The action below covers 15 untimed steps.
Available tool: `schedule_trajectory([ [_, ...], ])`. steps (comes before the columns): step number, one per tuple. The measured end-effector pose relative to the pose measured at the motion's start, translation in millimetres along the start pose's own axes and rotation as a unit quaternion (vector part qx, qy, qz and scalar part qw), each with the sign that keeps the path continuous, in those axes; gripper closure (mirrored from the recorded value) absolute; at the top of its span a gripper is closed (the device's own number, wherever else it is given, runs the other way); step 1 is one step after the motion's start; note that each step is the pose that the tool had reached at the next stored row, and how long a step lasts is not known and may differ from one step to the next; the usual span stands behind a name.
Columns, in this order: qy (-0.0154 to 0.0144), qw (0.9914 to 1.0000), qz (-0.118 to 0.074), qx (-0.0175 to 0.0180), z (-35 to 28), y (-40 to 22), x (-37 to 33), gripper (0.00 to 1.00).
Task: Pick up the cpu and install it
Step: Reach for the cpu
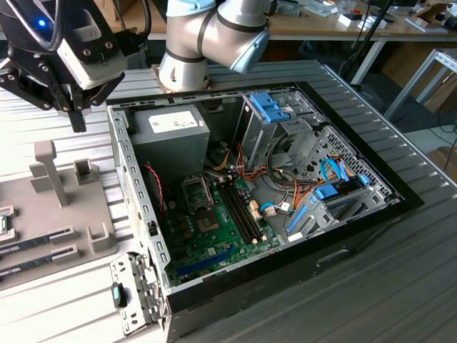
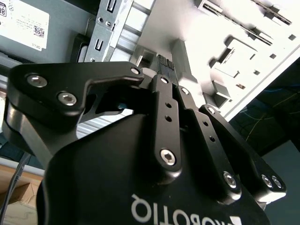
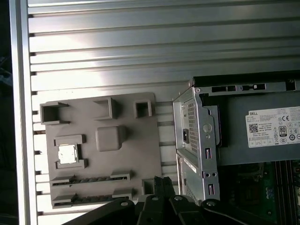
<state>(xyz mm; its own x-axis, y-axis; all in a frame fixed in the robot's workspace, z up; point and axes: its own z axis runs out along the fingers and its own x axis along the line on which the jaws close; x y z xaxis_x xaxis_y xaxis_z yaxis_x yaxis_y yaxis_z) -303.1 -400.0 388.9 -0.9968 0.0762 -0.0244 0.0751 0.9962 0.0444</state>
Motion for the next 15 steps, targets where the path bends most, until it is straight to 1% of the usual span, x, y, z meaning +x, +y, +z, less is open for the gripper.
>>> schedule_trajectory([
  [3,0.0000,1.00000,0.000,0.0000,0.0,-0.3,3.4,0.89],
  [15,0.0000,1.00000,0.000,0.0000,0.0,-0.8,10.6,0.89],
])
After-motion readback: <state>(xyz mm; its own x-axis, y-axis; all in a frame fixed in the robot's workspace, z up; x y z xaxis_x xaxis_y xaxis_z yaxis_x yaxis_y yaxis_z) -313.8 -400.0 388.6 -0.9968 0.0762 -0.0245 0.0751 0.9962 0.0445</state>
